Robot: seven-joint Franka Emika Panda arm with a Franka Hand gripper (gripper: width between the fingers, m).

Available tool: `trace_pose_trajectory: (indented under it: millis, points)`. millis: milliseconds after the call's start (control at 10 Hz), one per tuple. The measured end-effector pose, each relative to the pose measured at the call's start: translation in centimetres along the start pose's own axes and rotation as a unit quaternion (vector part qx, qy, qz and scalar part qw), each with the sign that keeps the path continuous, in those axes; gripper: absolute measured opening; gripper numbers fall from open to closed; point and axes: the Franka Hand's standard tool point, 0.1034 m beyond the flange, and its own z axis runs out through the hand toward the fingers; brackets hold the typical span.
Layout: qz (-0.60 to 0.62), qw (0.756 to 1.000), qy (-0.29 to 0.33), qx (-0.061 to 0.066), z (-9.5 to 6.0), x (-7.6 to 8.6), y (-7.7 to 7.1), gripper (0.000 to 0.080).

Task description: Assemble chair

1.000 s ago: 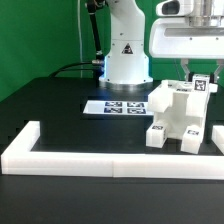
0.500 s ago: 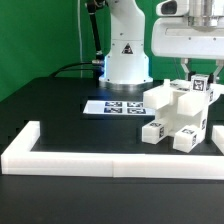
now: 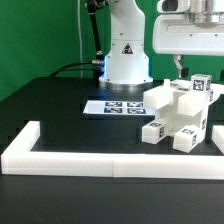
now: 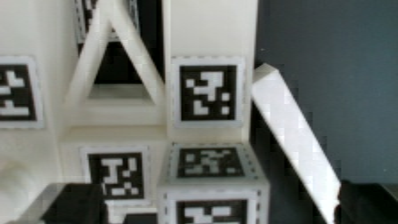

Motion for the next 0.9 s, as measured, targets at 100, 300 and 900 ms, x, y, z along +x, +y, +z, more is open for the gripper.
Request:
trace_pose_trajectory:
  millis: [100,300,900]
  points:
    - [0.008,1.0,-0.002,0.003,-0.3,-0.6,0.1,0.0648]
    - [0.018,1.0,-0.008,0.005,-0.6,-1.9,0.4,0.0649]
    - [0.043,0.999,-0.012,0.005,-0.8,-2.6,0.2,0.0649]
